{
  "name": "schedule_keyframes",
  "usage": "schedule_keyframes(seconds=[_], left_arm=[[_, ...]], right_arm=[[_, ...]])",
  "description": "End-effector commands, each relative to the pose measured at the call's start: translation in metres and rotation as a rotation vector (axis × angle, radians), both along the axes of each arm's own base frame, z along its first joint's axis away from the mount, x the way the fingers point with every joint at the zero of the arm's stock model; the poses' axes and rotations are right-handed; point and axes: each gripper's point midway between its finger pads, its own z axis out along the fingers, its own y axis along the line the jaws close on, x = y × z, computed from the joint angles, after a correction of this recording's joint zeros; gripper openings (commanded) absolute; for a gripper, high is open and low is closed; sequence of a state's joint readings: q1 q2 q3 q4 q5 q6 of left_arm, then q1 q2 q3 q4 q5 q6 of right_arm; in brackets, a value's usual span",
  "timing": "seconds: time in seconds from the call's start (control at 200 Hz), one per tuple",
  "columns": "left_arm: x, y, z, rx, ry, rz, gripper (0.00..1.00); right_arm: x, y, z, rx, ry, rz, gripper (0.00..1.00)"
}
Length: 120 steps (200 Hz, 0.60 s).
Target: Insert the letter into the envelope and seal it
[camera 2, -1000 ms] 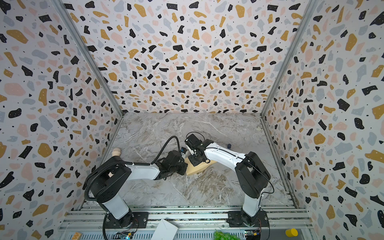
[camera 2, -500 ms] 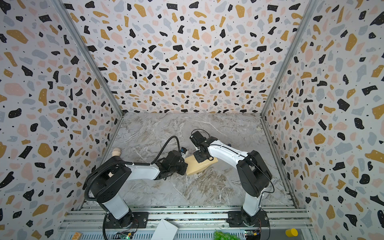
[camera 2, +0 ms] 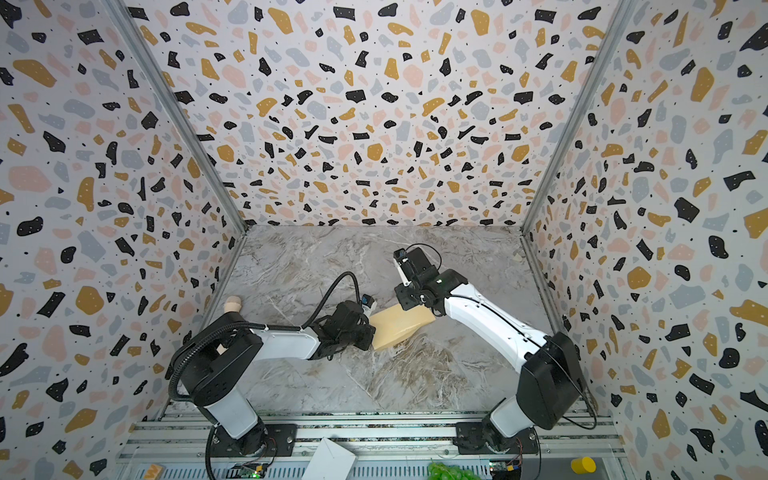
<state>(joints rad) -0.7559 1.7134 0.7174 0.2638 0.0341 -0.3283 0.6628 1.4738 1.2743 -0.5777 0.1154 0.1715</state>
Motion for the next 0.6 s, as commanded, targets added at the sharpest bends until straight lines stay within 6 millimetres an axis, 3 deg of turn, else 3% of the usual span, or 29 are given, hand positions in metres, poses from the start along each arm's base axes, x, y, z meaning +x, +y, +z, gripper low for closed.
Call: schedule_keyframes(seconds=[0.0,0.075,0.16,0.325,0.596], left_arm=[[-0.002,0.01,-0.004,0.062,0.021,0.009,0.0],[0.002,0.004,0.015,0.025,-0.006,0.005,0.0],[0.007,-0.004,0.051,-0.045,-0.057,0.002,0.01],[0.01,-0.012,0.135,-0.233,-0.175,0.018,0.29],[-0.014,-0.006,0.254,-0.662,-0.266,0.056,0.65]], right_arm=[[-0.001,-0.008,0.003,0.029,-0.006,-0.013,0.0],[-0.003,-0.009,0.009,0.061,-0.018,-0.006,0.0],[-0.004,-0.008,0.022,0.116,-0.065,0.0,0.0],[-0.008,-0.007,0.054,0.23,-0.183,0.016,0.0],[-0.029,-0.007,0.107,0.452,-0.396,0.079,0.0]])
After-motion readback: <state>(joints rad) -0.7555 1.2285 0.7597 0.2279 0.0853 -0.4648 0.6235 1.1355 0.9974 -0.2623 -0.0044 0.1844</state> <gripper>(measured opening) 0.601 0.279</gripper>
